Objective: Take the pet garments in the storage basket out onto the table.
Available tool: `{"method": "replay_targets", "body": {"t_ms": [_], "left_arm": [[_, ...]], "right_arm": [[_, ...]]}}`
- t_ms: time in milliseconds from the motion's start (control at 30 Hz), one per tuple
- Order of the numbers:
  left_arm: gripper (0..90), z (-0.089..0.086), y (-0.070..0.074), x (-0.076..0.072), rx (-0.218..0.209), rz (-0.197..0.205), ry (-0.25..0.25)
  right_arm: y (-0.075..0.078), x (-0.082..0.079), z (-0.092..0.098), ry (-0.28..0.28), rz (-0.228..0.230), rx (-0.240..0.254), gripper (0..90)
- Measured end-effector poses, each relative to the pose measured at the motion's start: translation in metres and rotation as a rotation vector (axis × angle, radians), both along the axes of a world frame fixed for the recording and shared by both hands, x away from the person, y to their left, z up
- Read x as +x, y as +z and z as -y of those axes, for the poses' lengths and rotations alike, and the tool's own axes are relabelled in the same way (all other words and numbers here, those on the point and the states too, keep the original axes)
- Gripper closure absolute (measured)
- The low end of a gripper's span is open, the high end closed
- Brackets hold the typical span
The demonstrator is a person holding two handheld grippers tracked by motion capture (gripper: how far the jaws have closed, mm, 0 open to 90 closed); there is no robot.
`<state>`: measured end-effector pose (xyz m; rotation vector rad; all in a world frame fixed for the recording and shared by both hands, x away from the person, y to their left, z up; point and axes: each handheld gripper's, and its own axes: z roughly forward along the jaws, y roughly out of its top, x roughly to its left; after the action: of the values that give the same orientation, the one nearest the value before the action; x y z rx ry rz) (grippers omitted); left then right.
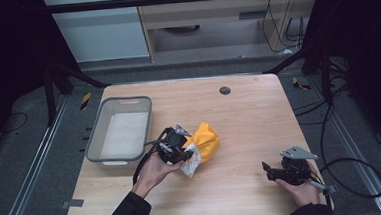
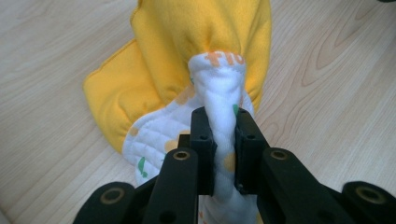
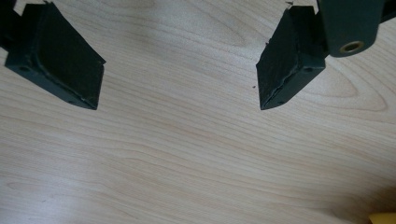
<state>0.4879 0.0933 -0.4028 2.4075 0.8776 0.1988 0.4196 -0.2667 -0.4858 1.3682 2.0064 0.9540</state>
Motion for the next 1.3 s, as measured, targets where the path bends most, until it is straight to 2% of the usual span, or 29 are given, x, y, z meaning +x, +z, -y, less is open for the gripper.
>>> {"method": "replay_targets", "body": {"t_ms": [100,500,800,967,1133,1233,1300], "left_arm": [[80.8,0.003,-0.008,0.001,0.006,-0.011,-0.007],[76.9,0.014,-0.022,0.001,0.040,-0.017,-0.040],[64.1,0.013,-0.029,0.001,0.048,-0.027,-0.042],[61.7,0.012,-0.029,0.000,0.031,-0.024,-0.053],[54.4,0.009,-0.023,-0.004,0.001,-0.005,-0.060],[50.0,0.006,-0.018,-0.008,-0.016,0.030,-0.058],[47.2,0.004,-0.016,-0.009,-0.024,0.034,-0.060]], "right_arm": [[-0.001,0.000,0.000,0.003,-0.002,-0.006,14.7],[-0.001,0.000,0.000,0.003,-0.005,-0.003,14.5],[-0.001,0.000,0.000,0.004,-0.005,0.000,14.4],[-0.002,0.000,0.000,0.004,-0.002,-0.006,14.3],[-0.002,0.000,0.000,0.006,-0.002,-0.006,13.8],[-0.002,0.001,0.000,0.006,-0.003,-0.004,13.5],[-0.002,0.001,0.000,0.006,-0.003,-0.004,13.3]]}}
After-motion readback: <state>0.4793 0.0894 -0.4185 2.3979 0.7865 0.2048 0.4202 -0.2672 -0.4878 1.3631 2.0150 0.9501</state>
